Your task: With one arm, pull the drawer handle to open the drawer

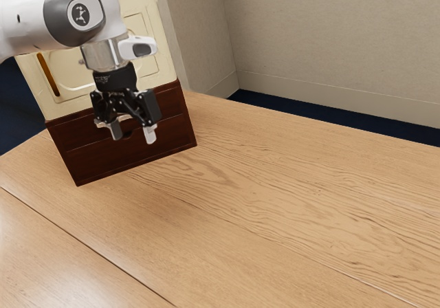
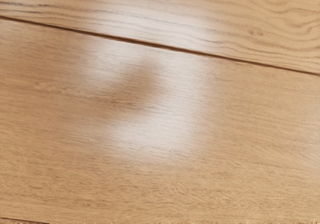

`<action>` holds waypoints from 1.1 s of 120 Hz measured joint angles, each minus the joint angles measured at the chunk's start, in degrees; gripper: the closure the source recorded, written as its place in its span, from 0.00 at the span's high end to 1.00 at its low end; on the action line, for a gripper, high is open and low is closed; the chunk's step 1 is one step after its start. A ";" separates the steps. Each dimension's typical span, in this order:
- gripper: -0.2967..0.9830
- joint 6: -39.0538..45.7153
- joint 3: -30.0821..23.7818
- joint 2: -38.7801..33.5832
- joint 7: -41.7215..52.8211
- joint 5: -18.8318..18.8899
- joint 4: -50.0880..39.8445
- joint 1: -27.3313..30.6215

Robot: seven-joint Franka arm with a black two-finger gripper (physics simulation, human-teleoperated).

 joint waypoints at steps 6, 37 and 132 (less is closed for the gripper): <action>0.77 -0.16 0.00 0.00 0.25 -0.02 0.00 0.00; 0.77 -0.59 0.00 0.00 1.25 -0.04 0.00 0.00; 0.77 -1.58 -4.57 -6.24 2.23 1.31 4.04 -2.06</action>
